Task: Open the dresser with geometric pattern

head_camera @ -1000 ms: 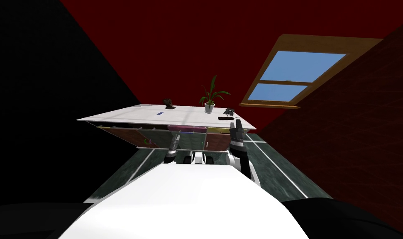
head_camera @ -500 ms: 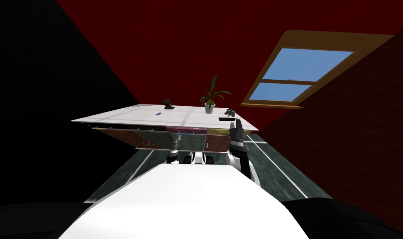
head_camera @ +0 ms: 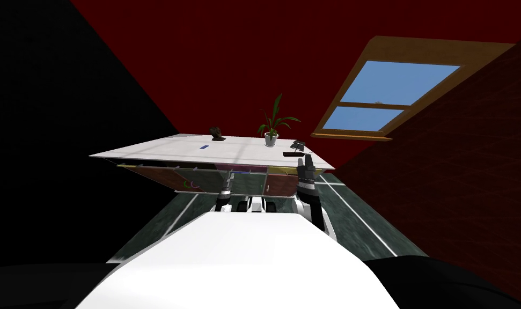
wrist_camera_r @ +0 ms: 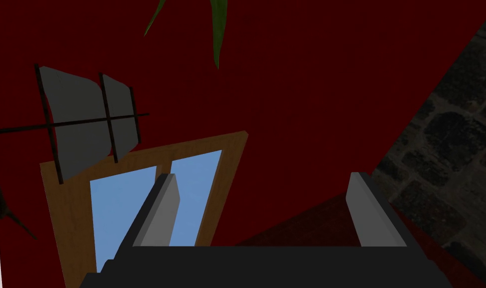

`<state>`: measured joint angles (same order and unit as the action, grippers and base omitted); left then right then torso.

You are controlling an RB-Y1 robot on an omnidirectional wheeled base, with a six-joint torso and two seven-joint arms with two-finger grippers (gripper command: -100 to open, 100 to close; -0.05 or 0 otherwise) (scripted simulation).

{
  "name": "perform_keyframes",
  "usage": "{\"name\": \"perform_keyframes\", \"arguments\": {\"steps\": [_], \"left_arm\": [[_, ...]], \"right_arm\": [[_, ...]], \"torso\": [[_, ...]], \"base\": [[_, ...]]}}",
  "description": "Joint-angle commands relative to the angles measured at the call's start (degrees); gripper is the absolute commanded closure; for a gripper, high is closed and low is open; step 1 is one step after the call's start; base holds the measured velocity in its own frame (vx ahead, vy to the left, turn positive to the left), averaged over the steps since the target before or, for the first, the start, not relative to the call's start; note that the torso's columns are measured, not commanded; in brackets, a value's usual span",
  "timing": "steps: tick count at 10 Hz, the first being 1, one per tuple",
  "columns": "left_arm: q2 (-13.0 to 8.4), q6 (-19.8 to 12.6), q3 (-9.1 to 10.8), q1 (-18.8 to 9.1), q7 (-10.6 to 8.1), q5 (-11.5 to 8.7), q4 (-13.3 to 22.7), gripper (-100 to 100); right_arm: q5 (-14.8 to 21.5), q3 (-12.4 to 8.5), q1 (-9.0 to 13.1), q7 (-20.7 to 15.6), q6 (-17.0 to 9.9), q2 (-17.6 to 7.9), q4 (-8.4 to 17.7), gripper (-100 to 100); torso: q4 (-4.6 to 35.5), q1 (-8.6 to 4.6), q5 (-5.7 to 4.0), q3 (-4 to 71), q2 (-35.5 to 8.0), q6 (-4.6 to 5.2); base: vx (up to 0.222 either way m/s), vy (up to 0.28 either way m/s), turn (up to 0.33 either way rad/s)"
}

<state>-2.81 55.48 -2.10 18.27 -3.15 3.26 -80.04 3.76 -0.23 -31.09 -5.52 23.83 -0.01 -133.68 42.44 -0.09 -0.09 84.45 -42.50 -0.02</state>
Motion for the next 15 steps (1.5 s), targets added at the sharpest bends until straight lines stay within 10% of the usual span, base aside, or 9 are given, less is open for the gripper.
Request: {"name": "perform_keyframes", "arguments": {"steps": [1, 6, 13, 14, 15], "left_arm": [[0.0, 2.5, 0.03, 0.1, 0.09, 0.0, 1.4, 100], [0.3, 6.0, -0.23, 1.3, 0.35, 0.1, 3.8, 100], [-0.8, -0.2, -0.48, 2.6, -1.15, 0.1, -0.9, 100], [-1.3, -3.4, -0.32, 2.3, -1.73, 0.0, -3.1, -100], [-1.4, -4.7, -0.22, 2.1, -1.96, -0.1, -4.3, -100]], "right_arm": [[0.0, 0.0, 0.0, 0.0, 0.0, 0.0, 0.0, 0], [0.0, 0.0, 0.0, 0.0, 0.0, 0.0, 0.0, 0], [0.0, 0.0, 0.0, 0.0, 0.0, 0.0, 0.0, 0], [0.0, 0.0, 0.0, 0.0, 0.0, 0.0, 0.0, 0], [0.0, 0.0, 0.0, 0.0, 0.0, 0.0, 0.0, 0]], "torso": [[0.1, -0.01, -0.05, 0.0, -0.1, -0.02], [0.1, -0.03, -0.08, 0.0, -0.1, -0.03], [0.4, -0.08, -0.26, -0.1, -0.2, -0.12], [0.2, -0.06, -0.19, 0.1, 0.0, -0.07], [0.0, -0.05, -0.06, 0.1, 0.2, -0.01]], "base": [[-0.007, 0.001, -0.007], [-0.003, 0.006, -0.001], [-0.111, -0.01, 0.013], [-0.04, -0.011, 0.006], [-0.055, -0.013, 0.007]]}}
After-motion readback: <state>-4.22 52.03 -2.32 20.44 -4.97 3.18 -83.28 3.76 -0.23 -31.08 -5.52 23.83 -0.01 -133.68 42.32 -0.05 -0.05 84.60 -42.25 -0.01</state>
